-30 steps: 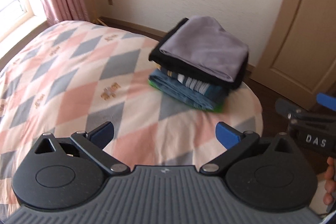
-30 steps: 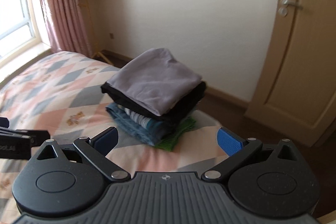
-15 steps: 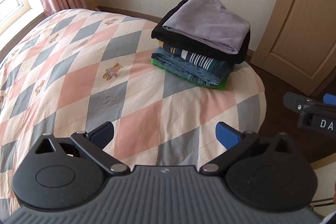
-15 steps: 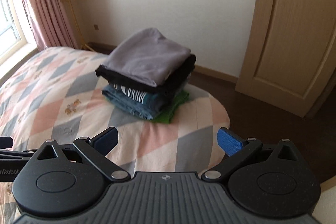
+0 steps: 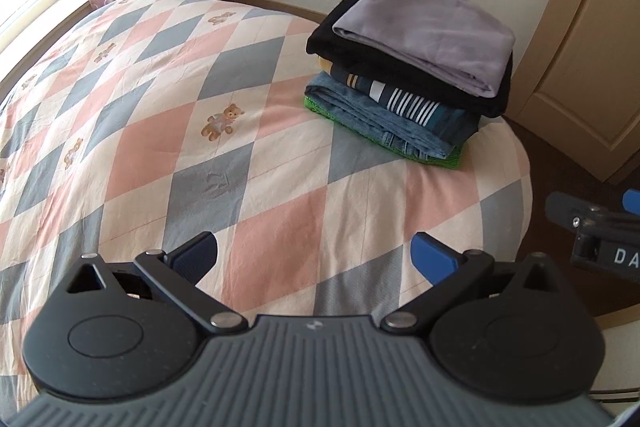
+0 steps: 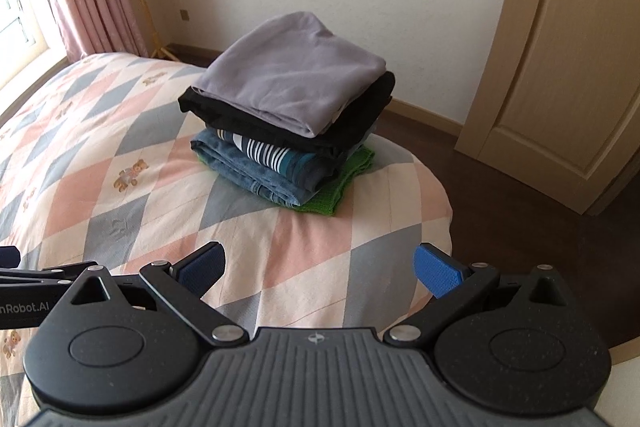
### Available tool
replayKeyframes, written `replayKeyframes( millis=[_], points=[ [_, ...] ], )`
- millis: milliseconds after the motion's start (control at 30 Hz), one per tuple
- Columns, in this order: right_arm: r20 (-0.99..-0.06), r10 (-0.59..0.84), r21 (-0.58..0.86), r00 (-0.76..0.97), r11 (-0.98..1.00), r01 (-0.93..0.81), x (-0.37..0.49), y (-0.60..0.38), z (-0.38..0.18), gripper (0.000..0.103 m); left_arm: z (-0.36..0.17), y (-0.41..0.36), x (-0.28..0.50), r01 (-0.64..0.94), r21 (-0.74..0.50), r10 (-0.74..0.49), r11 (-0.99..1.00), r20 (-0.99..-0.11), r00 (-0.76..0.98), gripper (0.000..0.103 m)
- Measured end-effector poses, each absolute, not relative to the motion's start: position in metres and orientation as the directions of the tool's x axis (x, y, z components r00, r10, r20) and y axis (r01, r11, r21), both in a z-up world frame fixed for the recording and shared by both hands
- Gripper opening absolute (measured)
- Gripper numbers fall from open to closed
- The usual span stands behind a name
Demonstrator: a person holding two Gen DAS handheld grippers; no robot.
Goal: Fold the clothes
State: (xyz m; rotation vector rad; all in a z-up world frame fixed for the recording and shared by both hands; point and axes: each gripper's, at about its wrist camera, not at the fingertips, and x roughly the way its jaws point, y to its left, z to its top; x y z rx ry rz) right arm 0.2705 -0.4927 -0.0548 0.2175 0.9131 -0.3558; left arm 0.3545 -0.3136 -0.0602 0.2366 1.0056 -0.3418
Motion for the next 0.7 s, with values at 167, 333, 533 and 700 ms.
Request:
replayKeyframes(
  millis=[167,333,533,700],
  points=[
    [-0.813,-0.204,0.023,0.545,0.924,0.381,0.285,-0.499,-0.061,0.103,-0.067,-0.325,0.369,0.392,0.042,-0.164,0.919,-0.863,0.478,0.102],
    [-0.822,-0.202,0.019,0.533,0.925,0.38,0.296,-0.507,-0.066,0.103,-0.071,-0.335,0.382,0.401,0.044,-0.165,0.915,-0.868,0.469,0.102],
    [-0.823,-0.209,0.015,0.528,0.922,0.388,0.304,-0.517,-0.068,0.103,-0.071,-0.343,0.389,0.411,0.039,-0.184,0.911,-0.853,0.488,0.102],
    [-0.822,-0.218,0.01,0.527,0.918,0.396,0.305,-0.521,-0.068,0.103,-0.066,-0.346,0.389,0.414,0.054,-0.181,0.909,-0.843,0.506,0.102]
  ],
)
